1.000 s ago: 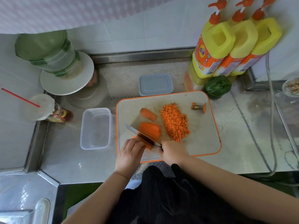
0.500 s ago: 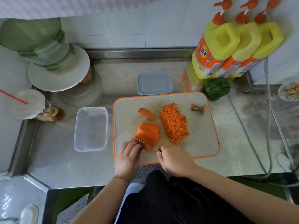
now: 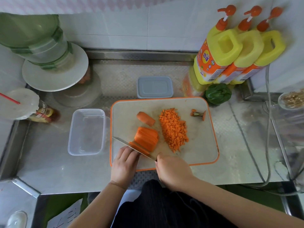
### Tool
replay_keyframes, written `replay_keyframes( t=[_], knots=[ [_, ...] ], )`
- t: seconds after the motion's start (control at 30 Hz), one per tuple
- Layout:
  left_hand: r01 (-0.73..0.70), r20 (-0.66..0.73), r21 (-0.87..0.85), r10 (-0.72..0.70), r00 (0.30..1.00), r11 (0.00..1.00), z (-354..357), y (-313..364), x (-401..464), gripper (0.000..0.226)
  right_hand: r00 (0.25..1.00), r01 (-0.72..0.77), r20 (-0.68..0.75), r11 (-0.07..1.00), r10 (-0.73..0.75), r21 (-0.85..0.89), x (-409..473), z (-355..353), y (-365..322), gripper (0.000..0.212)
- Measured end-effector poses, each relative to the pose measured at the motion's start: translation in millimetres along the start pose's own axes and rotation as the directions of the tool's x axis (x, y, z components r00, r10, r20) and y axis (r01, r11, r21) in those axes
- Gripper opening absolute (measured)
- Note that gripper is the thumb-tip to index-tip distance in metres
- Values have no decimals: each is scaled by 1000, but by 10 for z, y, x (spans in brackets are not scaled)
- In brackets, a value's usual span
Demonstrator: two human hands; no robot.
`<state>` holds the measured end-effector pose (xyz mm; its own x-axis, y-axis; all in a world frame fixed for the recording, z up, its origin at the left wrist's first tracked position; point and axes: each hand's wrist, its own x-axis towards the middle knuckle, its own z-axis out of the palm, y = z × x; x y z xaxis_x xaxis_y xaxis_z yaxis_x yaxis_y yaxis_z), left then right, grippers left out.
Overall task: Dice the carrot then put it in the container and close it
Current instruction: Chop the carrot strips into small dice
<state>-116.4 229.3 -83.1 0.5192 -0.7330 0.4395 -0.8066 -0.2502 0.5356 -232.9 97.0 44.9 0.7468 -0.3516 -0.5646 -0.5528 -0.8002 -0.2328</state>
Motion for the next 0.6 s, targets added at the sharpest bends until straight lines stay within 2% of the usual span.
replay_keyframes(
  t=[0.4,0.6],
  knots=[
    [12,26,-22,-11,1000,1000,20,-42,-41,14,999,38,-1,998,-38,-41,-8,14,-4,17],
    [10,40,-33,-9,999,999,-1,-30,-21,12,1000,6,-10,1000,-6,-26,-7,-4,-25,16]
  ],
)
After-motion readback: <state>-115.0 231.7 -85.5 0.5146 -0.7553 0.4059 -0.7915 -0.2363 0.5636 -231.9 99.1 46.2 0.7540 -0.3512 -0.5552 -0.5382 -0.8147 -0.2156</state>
